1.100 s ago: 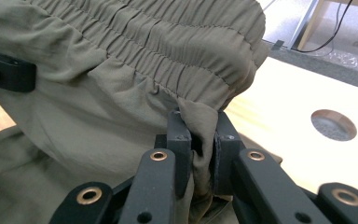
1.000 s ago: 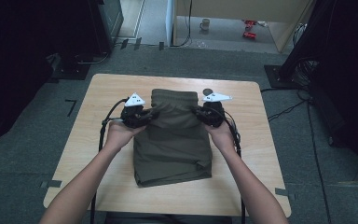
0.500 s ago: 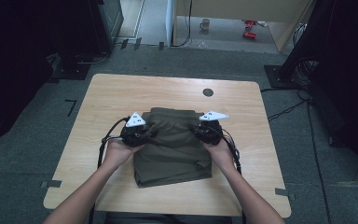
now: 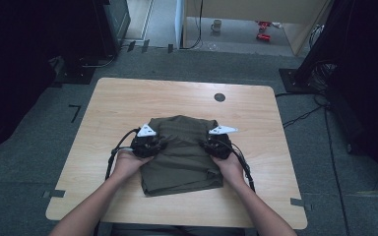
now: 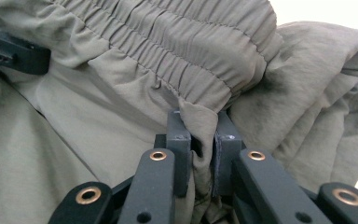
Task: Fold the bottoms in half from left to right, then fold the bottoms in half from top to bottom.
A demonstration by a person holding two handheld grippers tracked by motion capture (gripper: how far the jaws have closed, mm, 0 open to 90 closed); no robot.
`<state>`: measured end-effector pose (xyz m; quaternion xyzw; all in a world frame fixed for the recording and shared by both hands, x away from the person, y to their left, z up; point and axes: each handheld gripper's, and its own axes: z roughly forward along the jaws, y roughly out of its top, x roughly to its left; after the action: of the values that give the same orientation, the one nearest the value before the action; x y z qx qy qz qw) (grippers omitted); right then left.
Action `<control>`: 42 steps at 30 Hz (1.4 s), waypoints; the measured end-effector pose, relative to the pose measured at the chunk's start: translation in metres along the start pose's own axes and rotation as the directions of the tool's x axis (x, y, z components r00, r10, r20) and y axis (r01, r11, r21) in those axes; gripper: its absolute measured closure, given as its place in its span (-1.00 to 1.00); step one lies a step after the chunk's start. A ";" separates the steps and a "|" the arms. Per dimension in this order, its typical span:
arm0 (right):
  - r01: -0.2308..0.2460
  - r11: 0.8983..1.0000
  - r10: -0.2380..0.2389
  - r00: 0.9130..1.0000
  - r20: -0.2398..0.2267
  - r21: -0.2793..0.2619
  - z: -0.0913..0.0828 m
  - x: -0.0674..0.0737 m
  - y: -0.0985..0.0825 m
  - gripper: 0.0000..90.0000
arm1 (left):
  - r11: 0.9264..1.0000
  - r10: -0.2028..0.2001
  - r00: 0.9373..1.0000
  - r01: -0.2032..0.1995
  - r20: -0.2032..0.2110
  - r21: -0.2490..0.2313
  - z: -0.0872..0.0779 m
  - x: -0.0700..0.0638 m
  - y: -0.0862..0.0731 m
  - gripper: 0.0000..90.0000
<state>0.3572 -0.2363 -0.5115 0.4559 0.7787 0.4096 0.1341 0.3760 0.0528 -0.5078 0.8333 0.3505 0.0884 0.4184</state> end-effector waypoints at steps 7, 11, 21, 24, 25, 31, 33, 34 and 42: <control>0.008 1.000 -0.008 0.999 0.038 0.000 0.013 -0.015 0.014 0.80 | 1.000 -0.004 1.000 0.004 0.001 0.009 0.017 0.018 0.019 0.75; 0.011 1.000 -0.011 0.999 0.050 0.000 0.021 -0.022 0.022 0.80 | 1.000 -0.012 1.000 0.012 0.000 0.009 0.025 0.029 0.026 0.75; -0.012 1.000 0.013 0.999 0.048 -0.002 0.036 -0.041 0.039 0.79 | 1.000 -0.027 1.000 0.027 -0.002 0.008 0.040 0.048 0.043 0.75; -0.012 1.000 0.011 0.999 0.048 0.002 0.039 -0.045 0.043 0.79 | 1.000 -0.024 1.000 0.024 -0.008 0.008 0.043 0.051 0.047 0.74; -0.016 1.000 0.016 0.999 0.048 0.003 0.040 -0.046 0.045 0.79 | 1.000 -0.022 1.000 0.022 -0.009 0.008 0.043 0.051 0.047 0.74; -0.005 1.000 0.006 0.999 0.047 -0.013 0.034 -0.046 0.052 0.80 | 1.000 -0.016 1.000 0.016 -0.017 -0.012 0.035 0.049 0.053 0.74; 0.003 1.000 -0.001 0.999 0.050 -0.028 0.030 -0.044 0.055 0.80 | 1.000 0.005 0.999 -0.005 -0.031 -0.024 0.031 0.046 0.056 0.74; 0.005 0.999 -0.004 0.999 0.053 -0.034 0.028 -0.043 0.056 0.80 | 0.999 0.011 0.999 -0.012 -0.037 -0.032 0.028 0.045 0.057 0.74; 0.045 0.995 -0.040 0.998 0.056 -0.091 -0.006 -0.025 0.062 0.79 | 0.989 0.055 0.998 -0.058 -0.027 -0.133 -0.008 0.021 0.061 0.74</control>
<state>0.4042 -0.2442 -0.4649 0.4434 0.7647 0.4297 0.1845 0.4188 0.0471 -0.4597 0.8117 0.3250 0.1334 0.4666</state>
